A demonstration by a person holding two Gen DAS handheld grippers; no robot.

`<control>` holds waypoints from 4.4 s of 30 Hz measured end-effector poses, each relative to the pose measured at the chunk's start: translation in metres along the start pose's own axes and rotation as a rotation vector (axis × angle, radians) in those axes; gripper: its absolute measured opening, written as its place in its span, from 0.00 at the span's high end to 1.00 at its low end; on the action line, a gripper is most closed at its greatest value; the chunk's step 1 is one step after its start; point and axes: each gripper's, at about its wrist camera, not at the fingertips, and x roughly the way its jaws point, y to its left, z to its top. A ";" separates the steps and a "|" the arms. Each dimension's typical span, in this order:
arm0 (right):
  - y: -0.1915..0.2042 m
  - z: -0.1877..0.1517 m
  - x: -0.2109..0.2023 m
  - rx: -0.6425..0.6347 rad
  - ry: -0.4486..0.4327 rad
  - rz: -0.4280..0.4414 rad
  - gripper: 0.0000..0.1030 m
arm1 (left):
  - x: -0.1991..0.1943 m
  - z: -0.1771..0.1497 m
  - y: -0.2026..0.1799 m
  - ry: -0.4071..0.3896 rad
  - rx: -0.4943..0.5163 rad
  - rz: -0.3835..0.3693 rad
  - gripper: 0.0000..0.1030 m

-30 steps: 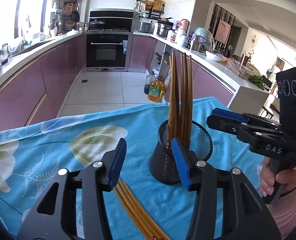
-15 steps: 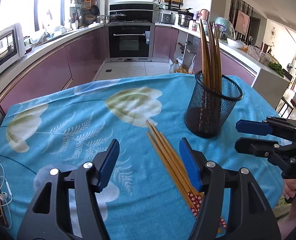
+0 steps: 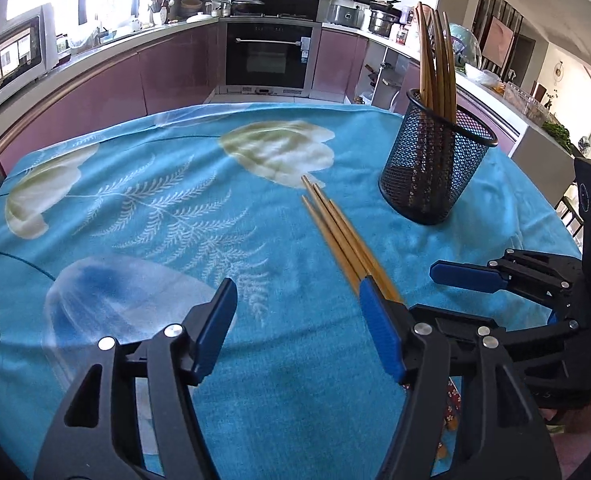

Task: Organize utensils
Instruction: 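Move the right gripper back over the chopsticks and close on one, then lift the chopstick upright with the right gripper over the mesh cup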

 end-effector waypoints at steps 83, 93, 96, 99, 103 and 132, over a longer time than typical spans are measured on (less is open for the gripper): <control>-0.028 0.008 -0.009 0.098 0.001 0.042 0.95 | 0.028 0.005 0.001 0.084 0.023 0.012 0.92; -0.027 0.008 -0.012 0.090 -0.008 0.050 0.95 | 0.032 0.004 -0.004 0.081 0.061 0.054 0.90; -0.026 0.008 -0.014 0.087 -0.010 0.051 0.95 | 0.032 0.004 -0.005 0.080 0.057 0.057 0.92; -0.026 0.009 -0.016 0.084 -0.016 0.051 0.95 | 0.031 0.004 -0.005 0.078 0.050 0.057 0.93; -0.026 0.009 -0.021 0.080 -0.029 0.055 0.95 | 0.027 0.005 -0.006 0.066 0.044 0.045 0.93; -0.025 0.016 -0.050 0.092 -0.126 0.094 0.95 | -0.023 0.021 -0.017 -0.034 0.010 -0.107 0.93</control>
